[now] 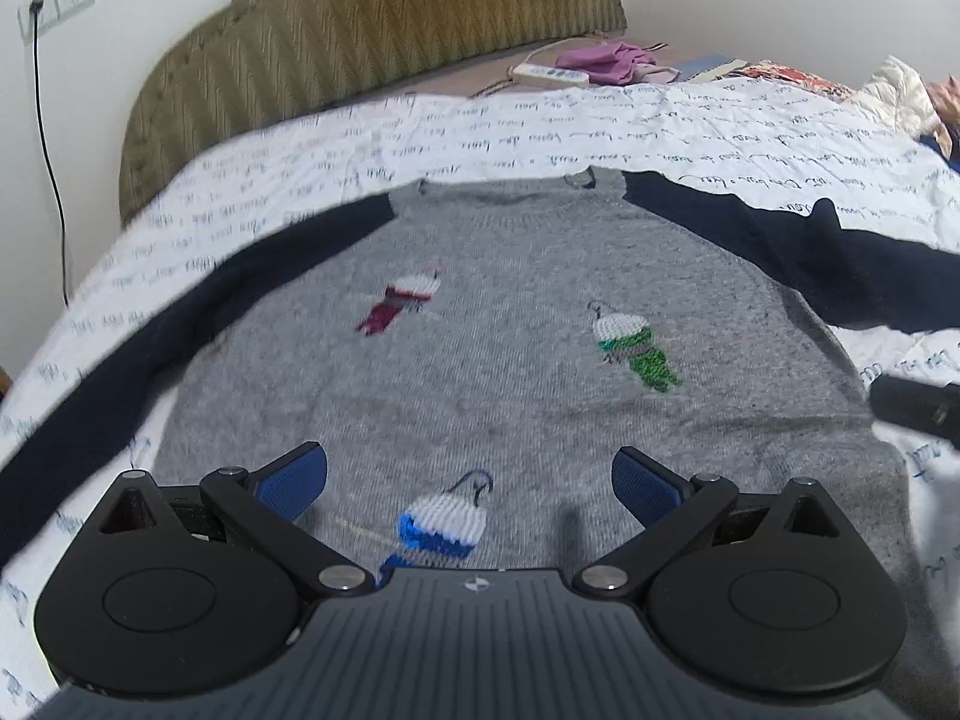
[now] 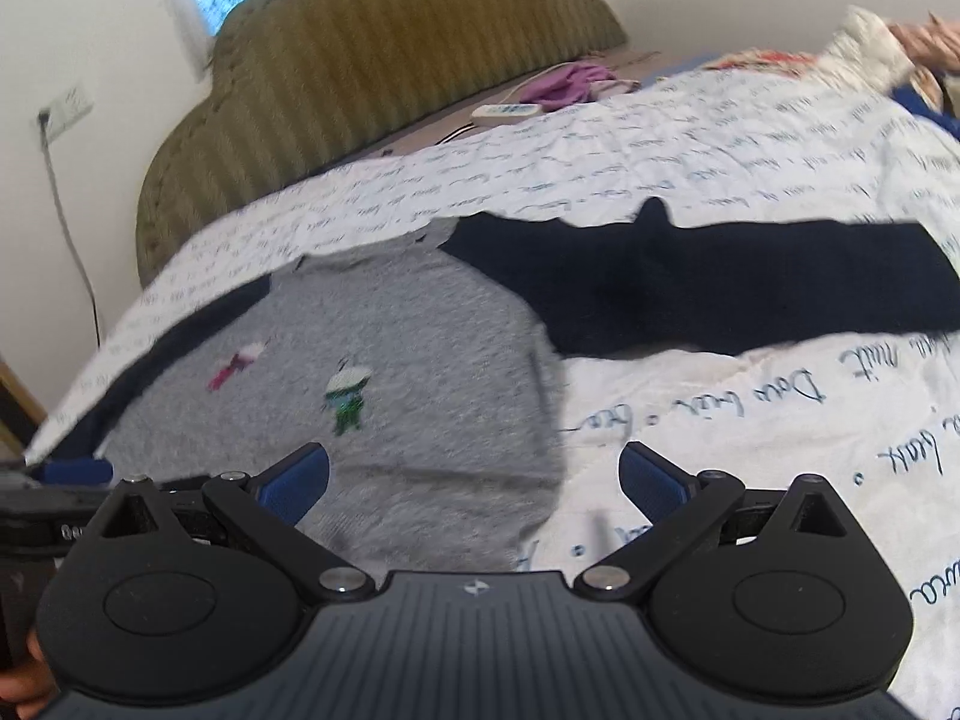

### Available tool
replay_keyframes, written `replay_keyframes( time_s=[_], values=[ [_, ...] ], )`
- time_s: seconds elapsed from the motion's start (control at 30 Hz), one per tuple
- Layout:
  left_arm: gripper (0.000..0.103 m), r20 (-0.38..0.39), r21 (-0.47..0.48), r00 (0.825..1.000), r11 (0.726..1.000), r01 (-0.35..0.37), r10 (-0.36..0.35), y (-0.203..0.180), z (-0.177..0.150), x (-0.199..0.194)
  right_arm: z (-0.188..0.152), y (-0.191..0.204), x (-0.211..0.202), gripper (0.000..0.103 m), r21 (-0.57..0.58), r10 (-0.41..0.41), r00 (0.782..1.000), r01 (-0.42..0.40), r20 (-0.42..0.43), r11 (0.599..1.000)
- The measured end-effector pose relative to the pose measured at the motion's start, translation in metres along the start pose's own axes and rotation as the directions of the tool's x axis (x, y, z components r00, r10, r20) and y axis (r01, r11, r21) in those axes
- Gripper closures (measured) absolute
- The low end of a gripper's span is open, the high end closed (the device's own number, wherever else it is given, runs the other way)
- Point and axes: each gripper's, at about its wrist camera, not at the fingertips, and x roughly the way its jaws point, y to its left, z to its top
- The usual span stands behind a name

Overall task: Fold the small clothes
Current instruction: 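Grasp the navy sleeve cuff with the right gripper and lift it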

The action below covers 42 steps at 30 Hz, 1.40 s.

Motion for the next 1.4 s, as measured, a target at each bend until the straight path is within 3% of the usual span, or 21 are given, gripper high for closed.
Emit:
replay_keyframes(
  time_s=[0.13, 0.23, 0.33, 0.47, 0.57, 0.8, 0.83, 0.9, 0.97, 1.03, 1.17, 1.33, 1.4],
  values=[
    [0.000, 0.003, 0.026, 0.999, 0.999, 0.044, -0.044, -0.011, 0.003, -0.002, 0.003, -0.035, 0.001, 0.000, 0.075, -0.054, 0.998, 0.053, 0.015, 0.996],
    [0.000, -0.004, 0.016, 0.996, 0.996, 0.088, -0.088, -0.015, 0.005, -0.001, 0.004, -0.070, 0.000, 0.000, 0.196, -0.069, 0.997, 0.064, 0.022, 0.978],
    [0.000, -0.005, 0.017, 0.996, 0.995, 0.094, -0.094, -0.018, 0.008, 0.002, 0.005, -0.112, -0.001, 0.000, 0.354, -0.073, 0.995, 0.047, 0.062, 0.934],
    [0.000, -0.013, 0.021, 0.994, 0.994, 0.107, -0.106, -0.022, 0.011, 0.006, 0.014, -0.160, 0.006, 0.000, 0.472, -0.093, 0.986, 0.017, 0.138, 0.881],
    [0.000, -0.021, 0.024, 0.994, 0.994, 0.107, -0.107, -0.022, 0.011, 0.009, 0.022, -0.196, 0.018, 0.000, 0.588, -0.095, 0.980, -0.025, 0.173, 0.809],
    [0.000, -0.051, 0.022, 0.994, 0.995, 0.096, -0.095, -0.018, 0.013, 0.020, 0.058, -0.234, 0.042, 0.001, 0.682, -0.184, 0.957, -0.019, 0.225, 0.731],
    [0.000, -0.052, 0.021, 0.994, 0.995, 0.094, -0.093, -0.017, 0.014, 0.021, 0.061, -0.236, 0.044, 0.007, 0.687, -0.198, 0.954, -0.010, 0.224, 0.727],
    [0.000, -0.051, 0.017, 0.995, 0.996, 0.090, -0.089, -0.013, 0.015, 0.023, 0.066, -0.239, 0.046, 0.035, 0.699, -0.233, 0.950, 0.023, 0.206, 0.715],
    [0.000, -0.047, 0.015, 0.996, 0.997, 0.077, -0.076, -0.010, 0.016, 0.024, 0.064, -0.245, 0.048, 0.076, 0.719, -0.254, 0.950, 0.046, 0.184, 0.694],
    [0.000, -0.046, 0.011, 0.996, 0.997, 0.071, -0.071, -0.006, 0.017, 0.025, 0.061, -0.248, 0.048, 0.092, 0.730, -0.262, 0.948, 0.050, 0.180, 0.681],
    [0.000, -0.042, -0.009, 0.997, 0.998, 0.065, -0.065, 0.006, 0.019, 0.027, 0.063, -0.241, 0.035, 0.095, 0.701, -0.285, 0.933, 0.054, 0.218, 0.711],
    [0.000, -0.039, -0.054, 0.997, 0.996, 0.070, -0.072, 0.024, 0.020, 0.028, 0.083, -0.219, -0.001, 0.096, 0.601, -0.404, 0.868, 0.164, 0.289, 0.782],
    [0.000, -0.046, -0.066, 0.997, 0.996, 0.067, -0.070, 0.029, 0.019, 0.032, 0.091, -0.209, -0.002, 0.096, 0.547, -0.433, 0.858, 0.229, 0.277, 0.805]
  ],
)
